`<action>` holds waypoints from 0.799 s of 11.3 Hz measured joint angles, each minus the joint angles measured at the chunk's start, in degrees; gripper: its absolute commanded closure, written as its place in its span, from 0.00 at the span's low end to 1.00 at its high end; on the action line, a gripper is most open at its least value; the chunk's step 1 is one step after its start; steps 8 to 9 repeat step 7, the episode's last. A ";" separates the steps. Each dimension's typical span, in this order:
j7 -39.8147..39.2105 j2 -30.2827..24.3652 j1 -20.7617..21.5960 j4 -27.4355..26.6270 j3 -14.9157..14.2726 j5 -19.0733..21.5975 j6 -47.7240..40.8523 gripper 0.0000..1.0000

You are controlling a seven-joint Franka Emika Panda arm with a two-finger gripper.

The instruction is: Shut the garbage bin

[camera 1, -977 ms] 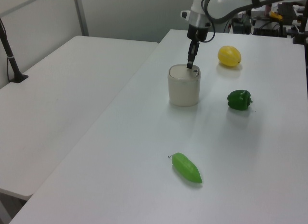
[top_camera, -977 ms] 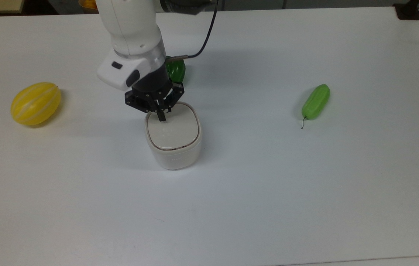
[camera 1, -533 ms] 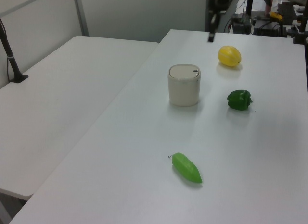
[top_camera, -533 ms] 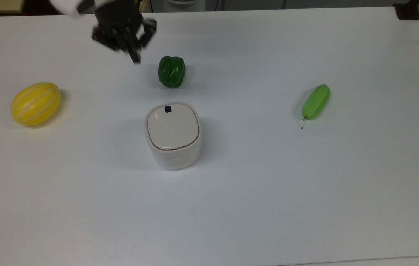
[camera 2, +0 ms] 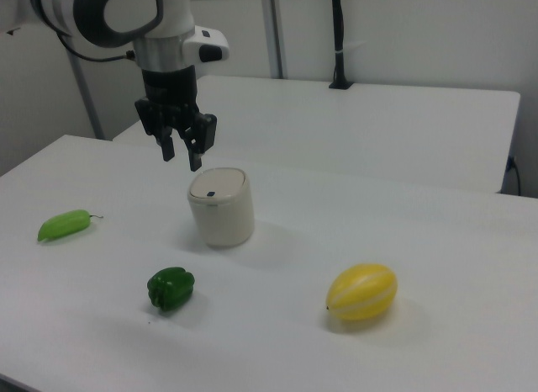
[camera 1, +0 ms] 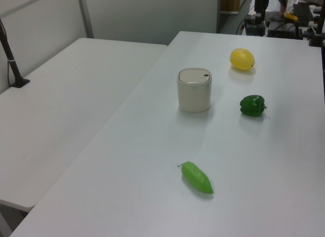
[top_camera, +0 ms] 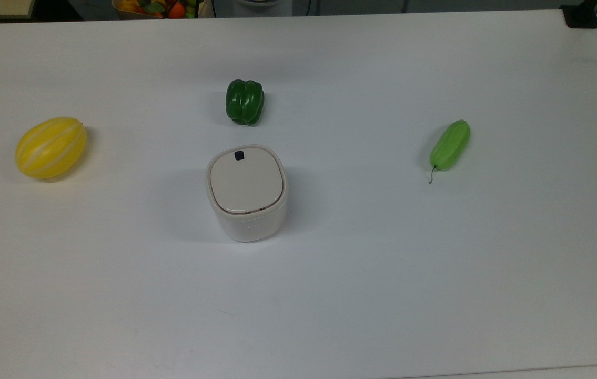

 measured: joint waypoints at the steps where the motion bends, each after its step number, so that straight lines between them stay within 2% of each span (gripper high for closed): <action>1: 0.80 -0.63 -0.23 0.01 0.00 -0.07 -1.25 0.00; 4: 1.34 -2.33 -1.25 0.00 -0.01 -3.14 -5.18 0.00; 9: 1.63 -2.32 -1.58 -0.09 0.00 -3.51 -5.94 0.00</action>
